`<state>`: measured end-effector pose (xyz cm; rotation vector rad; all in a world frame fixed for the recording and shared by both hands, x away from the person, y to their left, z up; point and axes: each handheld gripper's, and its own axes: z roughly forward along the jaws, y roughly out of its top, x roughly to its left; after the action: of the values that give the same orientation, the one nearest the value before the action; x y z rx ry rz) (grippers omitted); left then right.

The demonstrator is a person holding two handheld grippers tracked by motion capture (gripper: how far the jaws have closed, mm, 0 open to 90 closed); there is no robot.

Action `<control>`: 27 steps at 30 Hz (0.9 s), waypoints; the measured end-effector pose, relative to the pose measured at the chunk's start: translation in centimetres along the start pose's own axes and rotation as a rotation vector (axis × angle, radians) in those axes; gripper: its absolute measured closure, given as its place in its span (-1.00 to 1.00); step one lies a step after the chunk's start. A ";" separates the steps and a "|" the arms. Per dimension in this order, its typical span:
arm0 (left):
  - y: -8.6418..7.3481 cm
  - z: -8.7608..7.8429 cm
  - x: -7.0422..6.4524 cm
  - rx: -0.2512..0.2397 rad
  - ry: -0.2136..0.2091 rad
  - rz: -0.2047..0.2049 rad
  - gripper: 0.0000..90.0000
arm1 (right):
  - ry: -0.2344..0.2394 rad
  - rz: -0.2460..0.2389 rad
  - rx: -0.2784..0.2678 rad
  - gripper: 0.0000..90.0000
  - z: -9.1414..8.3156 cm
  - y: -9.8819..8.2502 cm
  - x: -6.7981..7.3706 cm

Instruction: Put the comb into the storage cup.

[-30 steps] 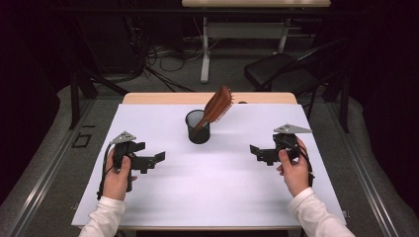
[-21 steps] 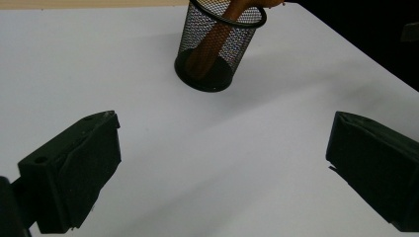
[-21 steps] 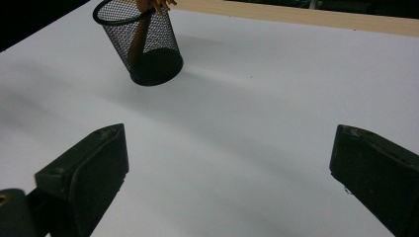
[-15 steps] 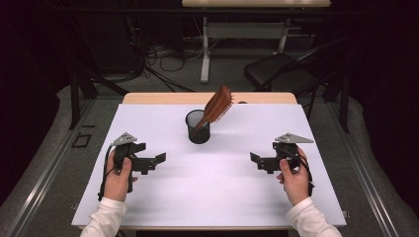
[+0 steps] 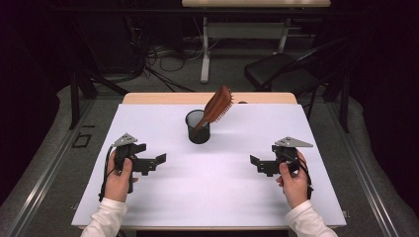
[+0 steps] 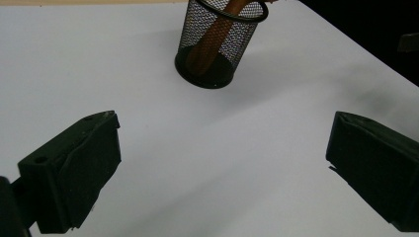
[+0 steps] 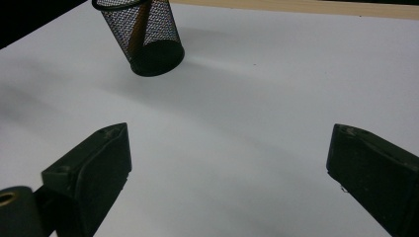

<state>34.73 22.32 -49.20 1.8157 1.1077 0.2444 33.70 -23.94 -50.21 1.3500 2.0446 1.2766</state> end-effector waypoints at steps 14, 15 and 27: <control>-0.1 -0.1 0.1 -0.005 0.004 -0.001 -0.99 | -0.003 0.005 -0.002 -0.90 0.0 -0.5 -0.3; -0.1 -0.1 0.1 -0.006 0.004 -0.002 -0.99 | -0.002 0.006 -0.001 -0.90 0.0 -0.5 -0.3; -0.1 -0.1 0.2 -0.006 0.003 0.000 -0.99 | -0.006 -0.014 0.007 -0.89 0.3 -0.9 -0.1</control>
<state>34.68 22.60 -49.30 1.8108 1.1078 0.2502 33.51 -24.01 -51.13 1.3391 2.0525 1.2595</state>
